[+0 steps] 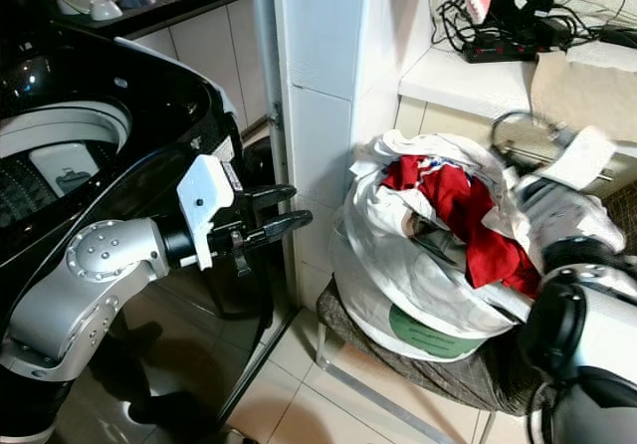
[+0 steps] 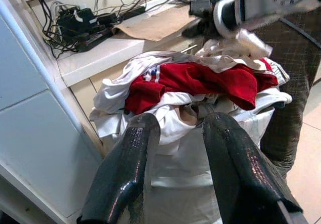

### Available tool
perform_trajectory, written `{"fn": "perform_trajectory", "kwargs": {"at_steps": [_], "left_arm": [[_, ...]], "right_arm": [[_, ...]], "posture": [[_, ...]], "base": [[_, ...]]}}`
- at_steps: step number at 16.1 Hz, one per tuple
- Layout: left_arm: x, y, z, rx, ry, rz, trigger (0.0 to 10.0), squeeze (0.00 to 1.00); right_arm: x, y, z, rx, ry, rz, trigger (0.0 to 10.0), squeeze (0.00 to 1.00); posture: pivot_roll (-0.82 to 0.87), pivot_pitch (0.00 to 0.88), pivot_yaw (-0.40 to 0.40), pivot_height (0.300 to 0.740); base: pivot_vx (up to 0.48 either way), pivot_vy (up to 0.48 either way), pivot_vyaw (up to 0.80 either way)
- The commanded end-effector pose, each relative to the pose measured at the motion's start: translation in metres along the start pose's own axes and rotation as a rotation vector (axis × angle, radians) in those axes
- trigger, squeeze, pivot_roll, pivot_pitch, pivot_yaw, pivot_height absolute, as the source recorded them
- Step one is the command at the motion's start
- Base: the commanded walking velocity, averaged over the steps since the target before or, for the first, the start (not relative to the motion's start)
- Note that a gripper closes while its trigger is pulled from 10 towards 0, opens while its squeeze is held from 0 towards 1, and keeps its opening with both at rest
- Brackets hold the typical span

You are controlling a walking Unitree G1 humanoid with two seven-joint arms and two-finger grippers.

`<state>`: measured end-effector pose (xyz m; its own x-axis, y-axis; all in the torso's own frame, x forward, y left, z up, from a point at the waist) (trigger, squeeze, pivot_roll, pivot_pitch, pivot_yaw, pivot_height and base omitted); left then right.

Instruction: Clothes washing

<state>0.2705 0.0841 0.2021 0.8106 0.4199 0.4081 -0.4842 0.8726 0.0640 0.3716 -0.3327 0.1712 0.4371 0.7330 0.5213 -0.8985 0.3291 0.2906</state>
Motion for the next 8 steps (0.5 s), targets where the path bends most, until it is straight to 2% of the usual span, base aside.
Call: {"fn": "perform_trajectory", "kwargs": {"at_steps": [1,2,3,4,5,8], "left_arm": [[0.0,0.001,0.005,-0.01,-0.025,0.001,10.0,0.0],[0.0,0.0,0.005,-0.01,-0.025,0.0,10.0,0.0],[0.0,-0.001,0.006,-0.011,-0.029,-0.006,10.0,0.0],[0.0,-0.001,0.006,-0.012,-0.03,-0.007,10.0,0.0],[0.0,-0.001,0.006,-0.013,-0.03,-0.008,10.0,0.0],[-0.001,-0.001,0.006,-0.01,-0.033,-0.016,10.0,0.0]], "right_arm": [[0.005,0.002,0.019,-0.067,0.035,0.004,0.0,0.0],[0.005,0.002,0.021,-0.075,0.039,0.001,0.0,0.0],[-0.002,0.004,0.028,-0.094,0.088,-0.021,10.0,0.33],[-0.005,0.005,0.029,-0.091,0.09,-0.025,10.0,1.0],[-0.006,0.005,0.029,-0.088,0.089,-0.027,10.0,1.0],[-0.011,0.007,0.026,-0.044,0.163,-0.038,10.0,1.0]], "posture": [[-0.01,0.0,0.051,0.74],[-0.01,0.0,0.051,0.74],[-0.01,0.0,0.053,0.74],[-0.01,0.0,0.053,0.74],[-0.01,0.0,0.053,0.74],[-0.01,0.0,0.051,0.74]], "base": [[0.0,0.0,0.0],[0.0,0.0,0.0],[0.0,0.0,0.0],[0.0,0.0,0.0],[0.0,0.0,0.0],[0.0,0.0,0.0]]}}
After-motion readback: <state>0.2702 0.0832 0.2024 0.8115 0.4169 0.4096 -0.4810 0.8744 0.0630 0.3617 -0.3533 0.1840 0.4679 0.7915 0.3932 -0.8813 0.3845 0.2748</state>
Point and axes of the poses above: a point about 5 cm out from each wrist's last joint towards the gripper, its own y axis pointing back from the gripper into the wrist, its own z axis along the axis of the wrist's last joint, x = y × z, the point moved 1 cm from there along -y, pointing out of the wrist towards the gripper, and after that the axes turned 9 degrees about -y, right-handed, at the moved point
